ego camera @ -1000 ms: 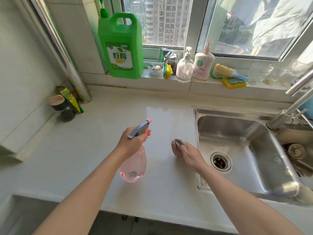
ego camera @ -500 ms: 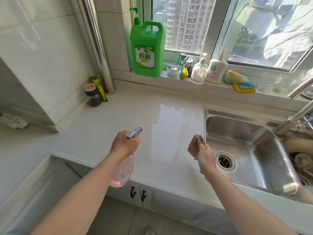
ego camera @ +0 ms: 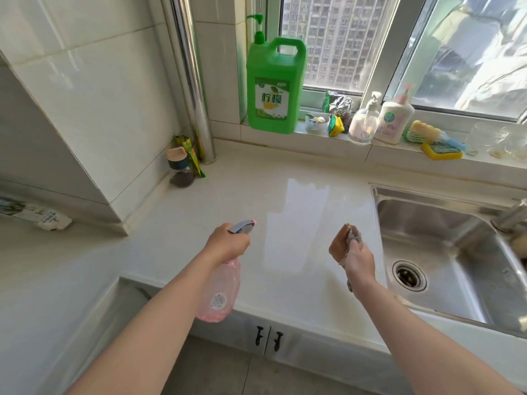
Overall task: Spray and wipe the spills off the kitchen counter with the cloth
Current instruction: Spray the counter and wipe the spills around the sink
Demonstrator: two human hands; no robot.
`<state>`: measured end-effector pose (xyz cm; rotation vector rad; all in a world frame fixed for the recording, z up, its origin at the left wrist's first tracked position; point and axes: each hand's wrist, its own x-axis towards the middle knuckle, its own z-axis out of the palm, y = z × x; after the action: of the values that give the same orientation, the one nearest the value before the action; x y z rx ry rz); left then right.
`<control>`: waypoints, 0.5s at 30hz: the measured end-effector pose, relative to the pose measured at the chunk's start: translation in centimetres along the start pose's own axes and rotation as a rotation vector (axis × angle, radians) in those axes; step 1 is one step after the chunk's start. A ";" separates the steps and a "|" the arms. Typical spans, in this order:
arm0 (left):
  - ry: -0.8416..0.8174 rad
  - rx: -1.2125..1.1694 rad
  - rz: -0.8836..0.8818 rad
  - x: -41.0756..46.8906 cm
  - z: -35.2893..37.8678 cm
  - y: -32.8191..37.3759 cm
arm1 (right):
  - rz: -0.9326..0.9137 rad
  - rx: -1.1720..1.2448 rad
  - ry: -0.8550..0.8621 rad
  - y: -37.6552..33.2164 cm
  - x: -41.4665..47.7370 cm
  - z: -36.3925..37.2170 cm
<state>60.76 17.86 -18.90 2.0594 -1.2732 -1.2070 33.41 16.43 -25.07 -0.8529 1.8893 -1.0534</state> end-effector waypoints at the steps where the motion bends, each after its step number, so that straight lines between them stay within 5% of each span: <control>1: -0.009 0.002 0.014 0.3 -0.2 0.2 | 0.004 -0.001 0.011 -0.4 -0.2 0.6; 15: 0.102 0.142 0.073 7.3 -11.5 -1.0 | 0.042 0.041 0.059 -4.0 -1.5 10.8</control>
<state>72.38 11.07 -16.84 2.1242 -1.4080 -0.9925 44.16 12.16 -24.71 -0.7636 1.9200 -1.0985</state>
